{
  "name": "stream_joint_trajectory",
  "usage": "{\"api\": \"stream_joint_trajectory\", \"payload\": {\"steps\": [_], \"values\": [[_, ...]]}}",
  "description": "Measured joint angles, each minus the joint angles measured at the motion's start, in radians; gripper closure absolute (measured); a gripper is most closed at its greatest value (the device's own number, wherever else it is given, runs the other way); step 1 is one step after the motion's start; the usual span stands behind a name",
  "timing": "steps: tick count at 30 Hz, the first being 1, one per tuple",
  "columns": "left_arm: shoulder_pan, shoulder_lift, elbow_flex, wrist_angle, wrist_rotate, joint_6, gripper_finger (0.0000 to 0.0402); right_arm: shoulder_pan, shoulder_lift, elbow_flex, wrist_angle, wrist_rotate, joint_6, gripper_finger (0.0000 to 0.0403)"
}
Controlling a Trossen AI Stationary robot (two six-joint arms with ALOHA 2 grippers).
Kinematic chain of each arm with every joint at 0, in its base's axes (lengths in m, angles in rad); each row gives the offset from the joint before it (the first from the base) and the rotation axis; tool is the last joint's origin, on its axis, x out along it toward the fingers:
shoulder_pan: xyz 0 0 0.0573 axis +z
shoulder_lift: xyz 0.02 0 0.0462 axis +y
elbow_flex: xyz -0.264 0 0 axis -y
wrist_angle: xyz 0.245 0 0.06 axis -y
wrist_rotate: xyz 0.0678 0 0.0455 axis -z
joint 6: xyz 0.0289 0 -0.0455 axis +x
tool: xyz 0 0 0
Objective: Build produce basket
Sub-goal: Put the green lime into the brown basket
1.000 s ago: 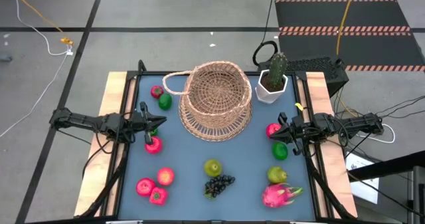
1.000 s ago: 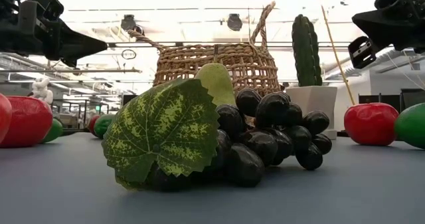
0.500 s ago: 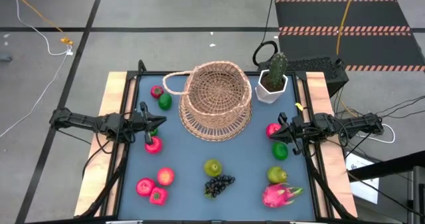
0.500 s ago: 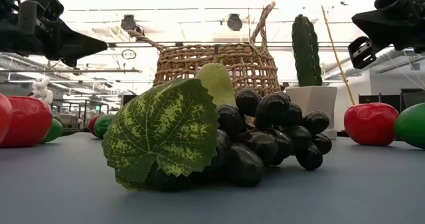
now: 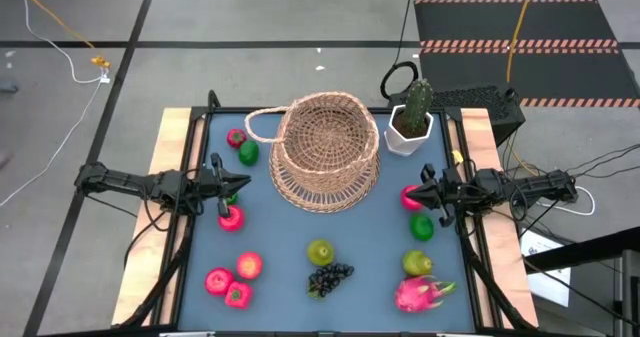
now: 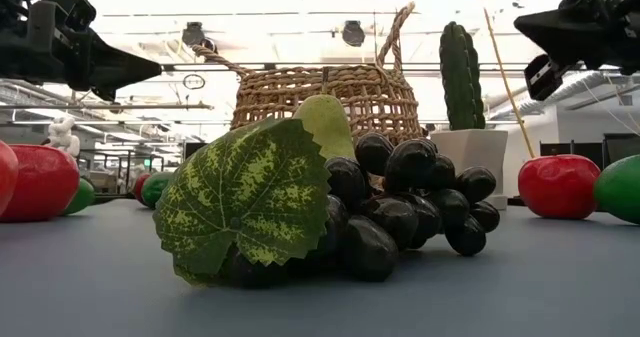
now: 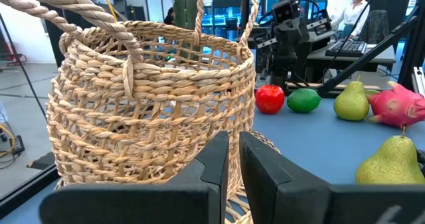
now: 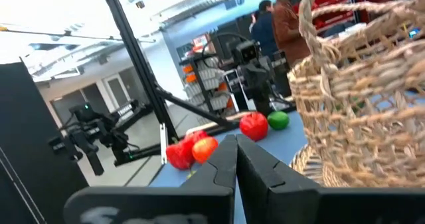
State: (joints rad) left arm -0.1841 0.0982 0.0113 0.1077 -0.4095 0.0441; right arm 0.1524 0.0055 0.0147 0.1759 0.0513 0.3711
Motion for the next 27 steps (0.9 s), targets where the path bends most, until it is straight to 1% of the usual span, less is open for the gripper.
{"api": "stream_joint_trajectory", "payload": {"steps": [4, 9, 12, 15, 17, 19, 20, 21, 22, 24, 25, 27], "values": [[0.000, 0.000, 0.000, 0.000, 0.000, 0.000, 0.0360, 0.000, 0.000, 0.000, 0.023, 0.000, -0.063, 0.0403], [0.000, 0.000, 0.000, 0.000, 0.000, 0.000, 0.0360, 0.000, 0.001, 0.000, 0.003, 0.000, -0.155, 0.0403], [0.000, 0.000, 0.000, 0.000, 0.000, 0.000, 0.0360, 0.000, 0.007, 0.000, -0.026, -0.001, -0.173, 0.0403], [0.000, 0.000, 0.000, 0.000, 0.000, 0.000, 0.0360, 0.000, 0.020, 0.000, -0.063, -0.001, -0.138, 0.0403], [0.000, 0.000, 0.000, 0.000, 0.000, 0.000, 0.0360, 0.000, 0.031, 0.000, -0.060, -0.001, -0.126, 0.0403], [0.000, 0.000, 0.000, 0.000, 0.000, 0.000, 0.0360, 0.000, 0.042, 0.000, -0.046, 0.007, -0.159, 0.0403], [0.000, 0.000, 0.000, 0.000, 0.000, 0.000, 0.0360, -0.002, 0.049, 0.000, -0.020, 0.036, -0.208, 0.0403], [0.000, 0.000, 0.000, 0.000, 0.000, 0.000, 0.0360, -0.004, 0.055, 0.000, 0.020, 0.091, -0.260, 0.0403], [0.000, 0.000, 0.000, 0.002, 0.000, 0.002, 0.0360, -0.008, 0.060, 0.000, 0.059, 0.172, -0.292, 0.0403], [0.000, 0.000, 0.000, -0.005, -0.001, 0.026, 0.0360, -0.014, 0.070, 0.000, 0.123, 0.338, -0.306, 0.0402], [0.000, 0.000, 0.000, -0.010, -0.001, 0.039, 0.0360, -0.018, 0.074, 0.000, 0.146, 0.386, -0.317, 0.0400], [0.000, 0.000, 0.000, -0.009, -0.001, 0.049, 0.0360, -0.027, 0.079, 0.000, 0.176, 0.422, -0.357, 0.0388]]}}
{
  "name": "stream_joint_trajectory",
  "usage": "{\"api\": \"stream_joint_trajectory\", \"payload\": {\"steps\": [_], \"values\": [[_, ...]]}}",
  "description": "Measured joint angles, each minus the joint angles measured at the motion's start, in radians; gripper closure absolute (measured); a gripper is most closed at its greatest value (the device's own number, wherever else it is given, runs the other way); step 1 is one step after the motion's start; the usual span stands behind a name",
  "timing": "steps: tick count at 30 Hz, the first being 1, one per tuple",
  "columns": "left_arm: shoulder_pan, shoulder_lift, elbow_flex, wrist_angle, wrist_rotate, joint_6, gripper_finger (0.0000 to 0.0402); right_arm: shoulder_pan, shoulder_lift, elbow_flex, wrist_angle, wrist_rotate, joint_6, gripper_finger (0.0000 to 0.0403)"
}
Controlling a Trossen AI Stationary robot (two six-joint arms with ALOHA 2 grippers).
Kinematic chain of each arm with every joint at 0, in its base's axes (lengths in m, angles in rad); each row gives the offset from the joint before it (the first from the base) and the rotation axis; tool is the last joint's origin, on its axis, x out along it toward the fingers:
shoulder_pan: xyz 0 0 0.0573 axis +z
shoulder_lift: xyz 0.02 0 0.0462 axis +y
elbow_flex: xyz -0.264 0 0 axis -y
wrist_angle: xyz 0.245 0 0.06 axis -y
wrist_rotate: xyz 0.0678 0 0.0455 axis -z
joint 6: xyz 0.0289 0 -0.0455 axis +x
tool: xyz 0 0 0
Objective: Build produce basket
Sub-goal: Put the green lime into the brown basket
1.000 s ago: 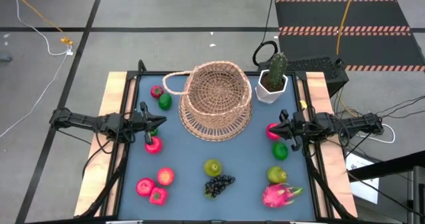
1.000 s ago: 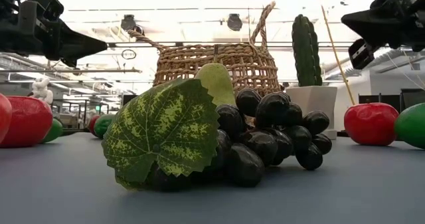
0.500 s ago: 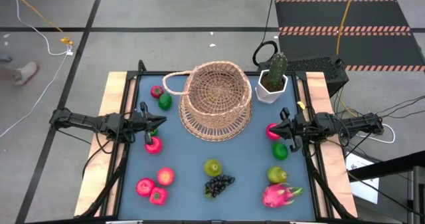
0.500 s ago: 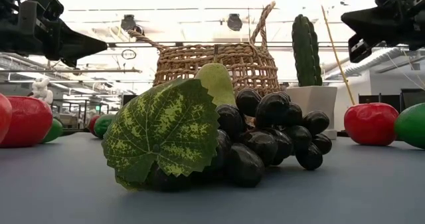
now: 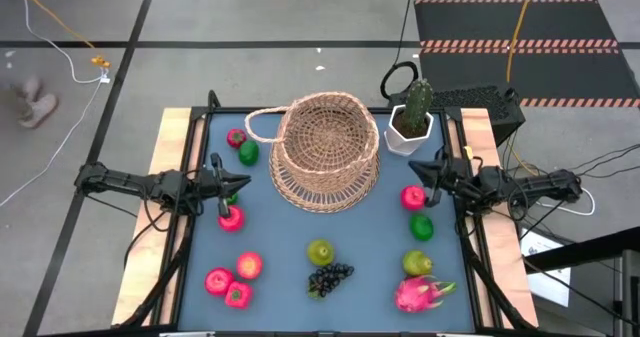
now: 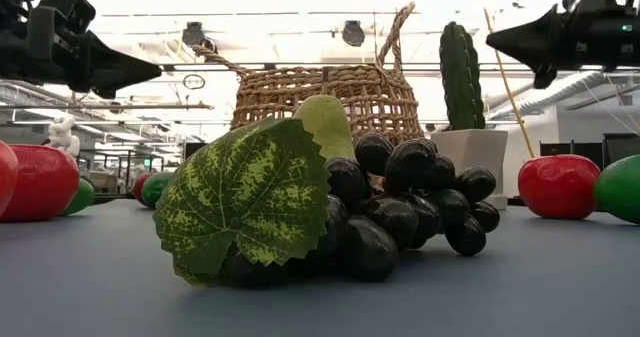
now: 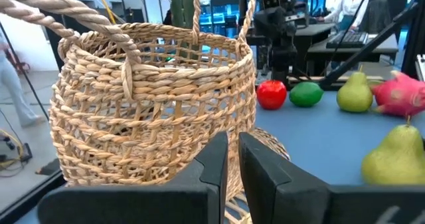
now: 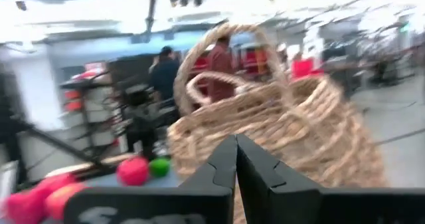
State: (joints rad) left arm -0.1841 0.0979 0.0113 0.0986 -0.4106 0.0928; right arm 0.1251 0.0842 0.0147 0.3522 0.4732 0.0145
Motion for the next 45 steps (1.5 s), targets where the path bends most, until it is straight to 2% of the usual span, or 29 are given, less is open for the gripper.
{"api": "stream_joint_trajectory", "payload": {"steps": [4, 10, 14, 17, 20, 22, 29, 32, 36, 40, 42, 45], "values": [[0.000, 0.001, 0.000, -0.030, 0.001, 0.036, 0.0360, -0.023, 0.015, 0.000, 0.011, -0.001, -0.026, 0.0345], [0.000, 0.000, 0.000, -0.022, 0.001, 0.034, 0.0360, -0.058, 0.053, 0.000, 0.026, -0.001, -0.014, 0.0257], [0.000, 0.000, 0.000, 0.031, -0.001, 0.027, 0.0360, -0.067, 0.079, 0.000, 0.046, -0.006, 0.098, 0.0210], [0.000, 0.000, 0.000, 0.110, -0.001, -0.050, 0.0360, -0.063, 0.099, 0.000, 0.026, -0.008, 0.189, 0.0188], [0.000, 0.000, 0.000, 0.192, -0.001, -0.137, 0.0360, -0.057, 0.128, 0.000, 0.002, -0.008, 0.243, 0.0177], [0.000, 0.000, 0.000, 0.189, -0.001, -0.172, 0.0360, -0.060, 0.148, 0.000, 0.018, 0.003, 0.255, 0.0175], [0.000, 0.063, 0.000, 0.116, -0.001, -0.203, 0.0360, -0.104, 0.222, 0.000, 0.155, 0.155, 0.186, 0.0174], [0.000, 0.114, -0.001, 0.130, -0.012, -0.199, 0.0360, -0.126, 0.263, 0.000, 0.214, 0.145, 0.182, 0.0174], [0.000, 0.193, 0.000, 0.224, -0.036, -0.177, 0.0357, -0.141, 0.325, 0.000, 0.280, 0.048, 0.172, 0.0174], [0.000, 0.285, 0.000, 0.322, -0.043, -0.179, 0.0328, -0.146, 0.395, 0.000, 0.333, 0.021, 0.164, 0.0164], [0.000, 0.332, 0.000, 0.339, -0.086, -0.197, 0.0303, -0.146, 0.426, 0.000, 0.345, 0.038, 0.179, 0.0154], [0.002, 0.397, 0.000, 0.314, -0.297, -0.281, 0.0261, -0.146, 0.472, 0.000, 0.325, 0.191, 0.249, 0.0139]]}}
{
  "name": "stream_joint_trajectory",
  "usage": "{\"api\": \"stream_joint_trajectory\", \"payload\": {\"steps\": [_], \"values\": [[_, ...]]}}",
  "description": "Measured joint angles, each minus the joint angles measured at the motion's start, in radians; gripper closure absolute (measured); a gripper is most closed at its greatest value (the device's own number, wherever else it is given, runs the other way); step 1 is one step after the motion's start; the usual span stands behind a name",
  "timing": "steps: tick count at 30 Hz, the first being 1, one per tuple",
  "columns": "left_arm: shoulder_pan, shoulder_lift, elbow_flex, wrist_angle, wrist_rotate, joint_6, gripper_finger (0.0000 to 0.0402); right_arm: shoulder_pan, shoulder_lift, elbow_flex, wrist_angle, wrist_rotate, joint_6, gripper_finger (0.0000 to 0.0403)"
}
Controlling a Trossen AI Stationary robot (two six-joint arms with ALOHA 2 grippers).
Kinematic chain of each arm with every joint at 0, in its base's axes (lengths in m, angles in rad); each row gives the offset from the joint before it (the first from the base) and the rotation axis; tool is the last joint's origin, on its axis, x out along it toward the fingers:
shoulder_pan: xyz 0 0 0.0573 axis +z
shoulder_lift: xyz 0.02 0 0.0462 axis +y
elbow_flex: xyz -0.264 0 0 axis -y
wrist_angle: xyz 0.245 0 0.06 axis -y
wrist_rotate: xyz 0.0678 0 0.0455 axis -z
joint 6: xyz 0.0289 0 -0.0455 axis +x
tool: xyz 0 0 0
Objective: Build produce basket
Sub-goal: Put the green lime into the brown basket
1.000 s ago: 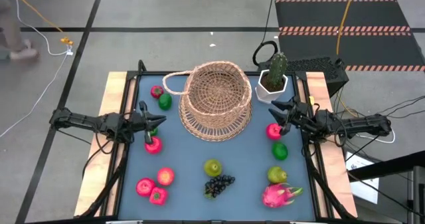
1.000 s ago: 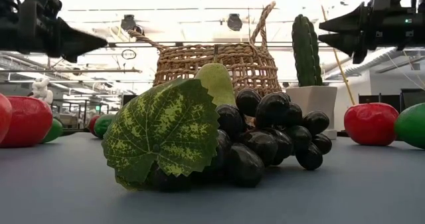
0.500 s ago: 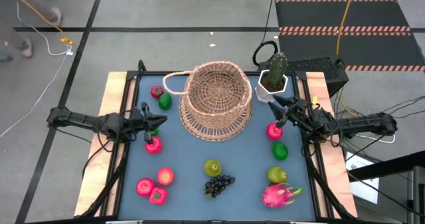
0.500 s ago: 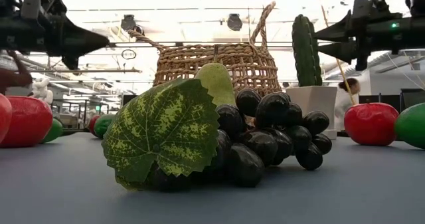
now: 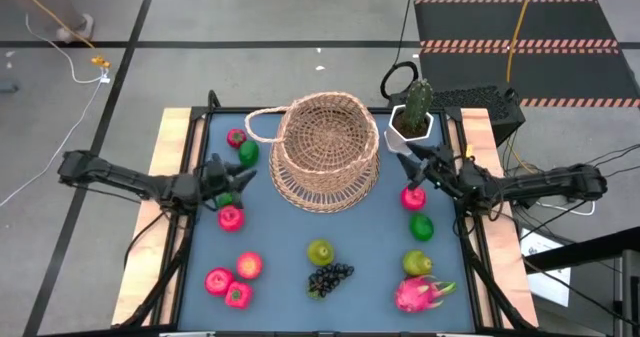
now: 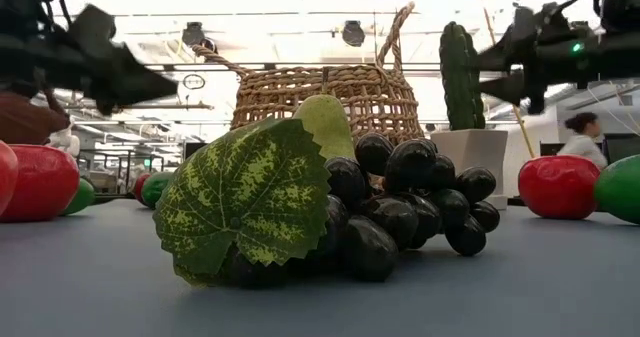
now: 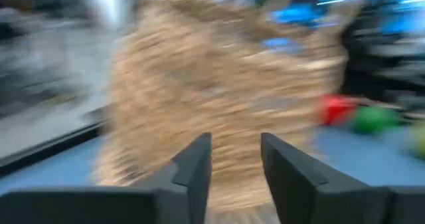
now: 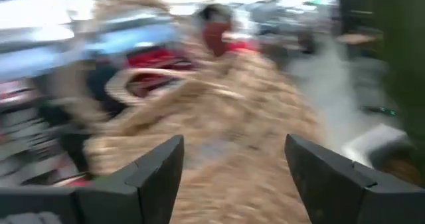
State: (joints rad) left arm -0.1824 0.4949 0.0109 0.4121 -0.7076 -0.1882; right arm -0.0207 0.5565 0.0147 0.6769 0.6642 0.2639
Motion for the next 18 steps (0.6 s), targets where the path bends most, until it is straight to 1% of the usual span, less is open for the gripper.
{"api": "stream_joint_trajectory", "payload": {"steps": [1, 3, 6, 9, 11, 13, 16, 18], "values": [[0.004, 0.019, 0.000, -0.020, -0.066, -0.035, 0.0249, 0.000, 0.015, 0.000, -0.014, 0.039, 0.008, 0.0136], [0.023, 0.054, 0.000, -0.043, -0.142, -0.099, 0.0226, -0.001, 0.048, 0.000, -0.027, 0.069, 0.011, 0.0132], [0.087, 0.094, 0.006, -0.049, -0.169, -0.160, 0.0195, -0.001, 0.093, 0.000, -0.005, 0.068, 0.012, 0.0131], [0.171, 0.135, 0.032, -0.049, -0.165, -0.183, 0.0164, -0.001, 0.125, 0.000, 0.029, 0.068, 0.012, 0.0131], [0.235, 0.166, 0.051, -0.054, -0.139, -0.184, 0.0141, -0.001, 0.140, 0.000, 0.043, 0.068, 0.012, 0.0131], [0.305, 0.196, 0.079, -0.101, -0.082, -0.196, 0.0119, -0.001, 0.152, 0.000, 0.051, 0.068, 0.012, 0.0131], [0.416, 0.249, 0.139, -0.235, 0.039, -0.255, 0.0093, -0.001, 0.155, 0.000, 0.054, 0.068, 0.012, 0.0131], [0.485, 0.289, 0.179, -0.343, 0.119, -0.296, 0.0082, -0.001, 0.155, 0.000, 0.062, 0.068, 0.012, 0.0131]]}}
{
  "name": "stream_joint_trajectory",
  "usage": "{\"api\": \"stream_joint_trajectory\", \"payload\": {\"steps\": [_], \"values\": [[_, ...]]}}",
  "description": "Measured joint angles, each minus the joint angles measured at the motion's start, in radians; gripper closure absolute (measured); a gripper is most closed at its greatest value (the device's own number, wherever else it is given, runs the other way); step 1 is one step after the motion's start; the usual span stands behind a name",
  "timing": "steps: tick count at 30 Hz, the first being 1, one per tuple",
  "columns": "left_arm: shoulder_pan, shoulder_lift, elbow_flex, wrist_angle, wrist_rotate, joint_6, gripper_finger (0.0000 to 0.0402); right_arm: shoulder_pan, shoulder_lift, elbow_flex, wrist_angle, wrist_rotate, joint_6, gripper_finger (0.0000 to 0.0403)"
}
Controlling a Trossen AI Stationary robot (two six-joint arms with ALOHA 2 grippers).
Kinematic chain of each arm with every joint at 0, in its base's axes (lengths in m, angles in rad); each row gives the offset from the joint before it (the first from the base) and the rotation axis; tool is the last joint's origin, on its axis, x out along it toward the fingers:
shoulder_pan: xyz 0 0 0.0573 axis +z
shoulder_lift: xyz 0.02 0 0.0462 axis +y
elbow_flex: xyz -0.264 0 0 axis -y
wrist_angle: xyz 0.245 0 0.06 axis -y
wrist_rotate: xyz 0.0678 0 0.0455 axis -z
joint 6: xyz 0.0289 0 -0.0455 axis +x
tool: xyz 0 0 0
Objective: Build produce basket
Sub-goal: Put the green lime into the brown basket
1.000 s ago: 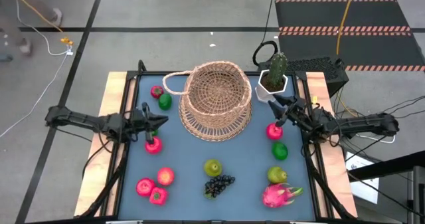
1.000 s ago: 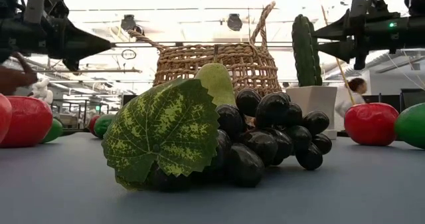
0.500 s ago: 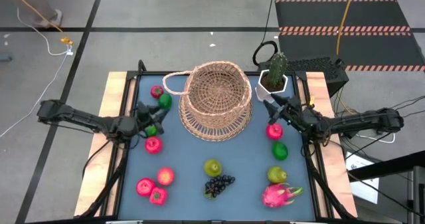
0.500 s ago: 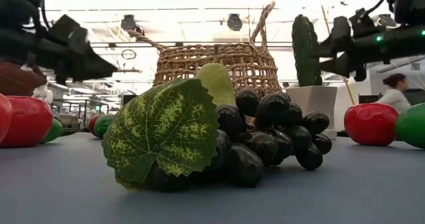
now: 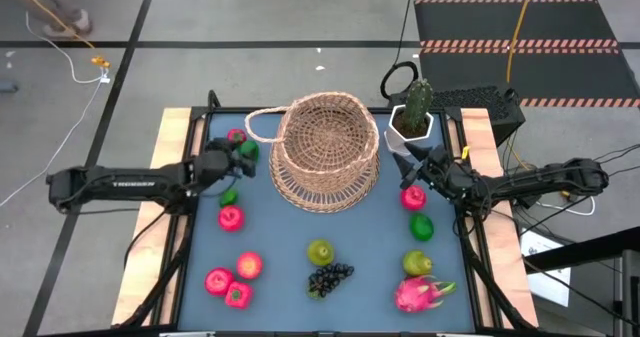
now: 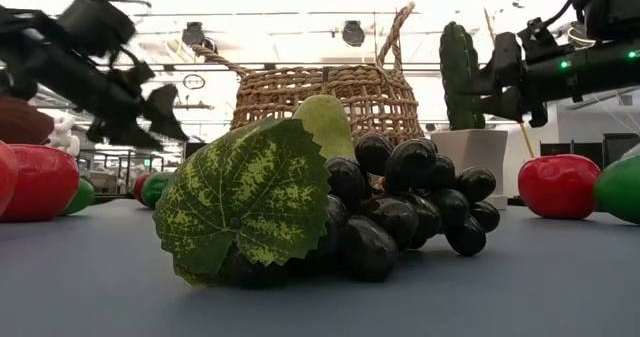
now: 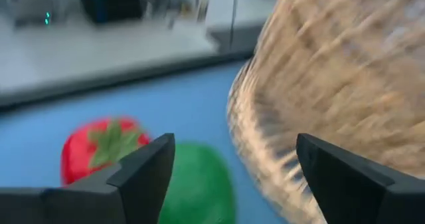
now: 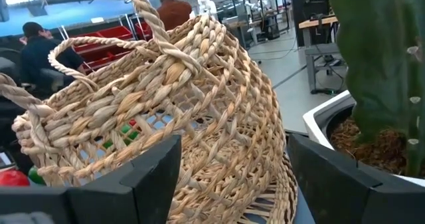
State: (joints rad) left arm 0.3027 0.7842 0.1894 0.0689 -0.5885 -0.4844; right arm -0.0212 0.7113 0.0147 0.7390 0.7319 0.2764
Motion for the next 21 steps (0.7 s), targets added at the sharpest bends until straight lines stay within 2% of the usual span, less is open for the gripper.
{"api": "stream_joint_trajectory", "payload": {"steps": [4, 8, 16, 21], "values": [[0.098, 0.071, 0.065, -0.120, 0.116, -0.058, 0.0076, 0.000, 0.000, 0.000, 0.007, -0.002, 0.000, 0.0131], [0.153, 0.133, 0.098, -0.128, 0.197, -0.051, 0.0076, 0.000, 0.000, 0.000, 0.007, -0.003, 0.000, 0.0131], [0.225, 0.281, 0.130, -0.153, 0.212, -0.037, 0.0075, 0.000, 0.000, 0.000, 0.006, -0.003, -0.003, 0.0131], [0.252, 0.355, 0.134, -0.118, 0.256, -0.035, 0.0076, 0.000, 0.000, 0.000, 0.006, -0.003, -0.008, 0.0131]]}}
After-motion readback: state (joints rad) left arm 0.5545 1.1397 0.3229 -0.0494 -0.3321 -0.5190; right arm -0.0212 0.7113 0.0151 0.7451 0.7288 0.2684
